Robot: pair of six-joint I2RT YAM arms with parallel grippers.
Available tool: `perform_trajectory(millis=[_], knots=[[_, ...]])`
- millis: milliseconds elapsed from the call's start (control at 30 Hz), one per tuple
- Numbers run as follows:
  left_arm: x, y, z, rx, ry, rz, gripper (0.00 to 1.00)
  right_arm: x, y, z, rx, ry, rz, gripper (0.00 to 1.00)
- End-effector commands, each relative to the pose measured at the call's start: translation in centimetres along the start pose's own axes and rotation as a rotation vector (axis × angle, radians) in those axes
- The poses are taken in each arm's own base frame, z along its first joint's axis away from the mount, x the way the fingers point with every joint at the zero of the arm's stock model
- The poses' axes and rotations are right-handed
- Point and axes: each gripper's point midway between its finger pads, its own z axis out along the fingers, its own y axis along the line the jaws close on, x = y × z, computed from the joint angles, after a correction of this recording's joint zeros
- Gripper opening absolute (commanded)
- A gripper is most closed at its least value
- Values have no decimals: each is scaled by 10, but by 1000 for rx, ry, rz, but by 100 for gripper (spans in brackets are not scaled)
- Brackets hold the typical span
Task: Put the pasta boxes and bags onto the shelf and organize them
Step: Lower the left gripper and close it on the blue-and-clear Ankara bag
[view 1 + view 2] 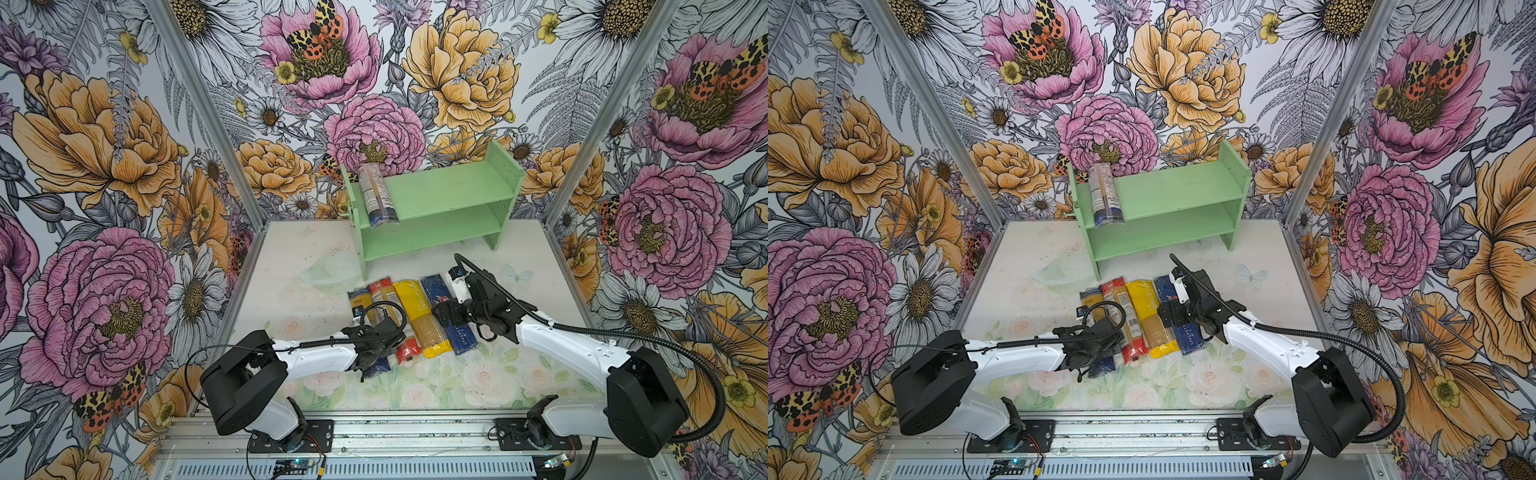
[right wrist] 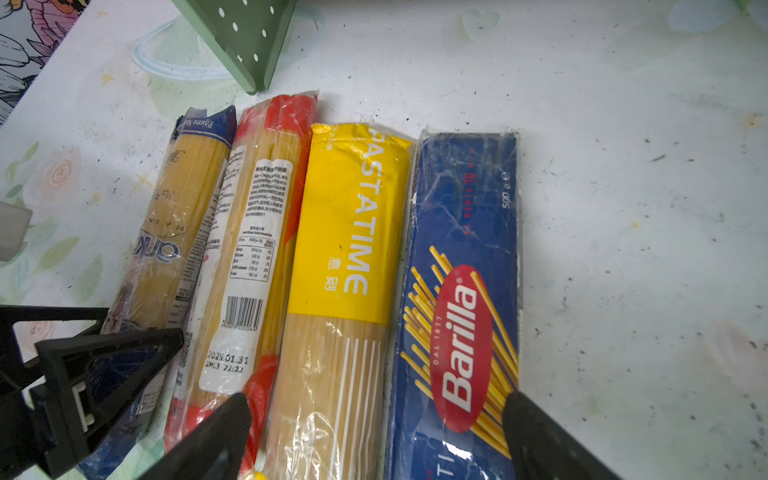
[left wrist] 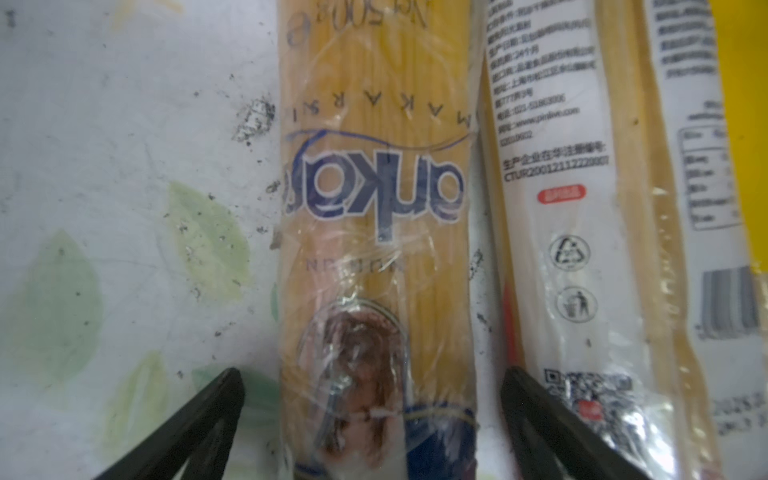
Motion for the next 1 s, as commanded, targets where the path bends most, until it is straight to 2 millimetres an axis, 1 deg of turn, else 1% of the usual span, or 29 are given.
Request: perform_trajectory(millis=[0,367,433,533,567,667,733,833,900,967], knots=[[10,-2,1,-4,49,-12,97,3,-1,3,12,6,-13,97],[15,13,-2,-81,66,1,91,6,-1,11,8,33,-23,97],[16,13,0,-91,72,6,88,5,-1,12,9,34,-28,97],[17,10,2,-94,81,9,77,4,0,12,3,34,-45,97],[18,11,2,-97,82,8,75,2,0,12,3,29,-51,97],[18,9,3,-99,81,2,72,-3,1,10,1,18,-63,97],[18,9,3,-98,81,1,72,-4,2,10,-2,14,-66,97],[19,9,3,-99,81,3,72,-1,2,11,-3,23,-62,97],[19,10,3,-100,81,3,69,3,0,11,1,29,-58,97],[19,10,3,-100,82,3,63,5,-1,10,5,29,-55,97]])
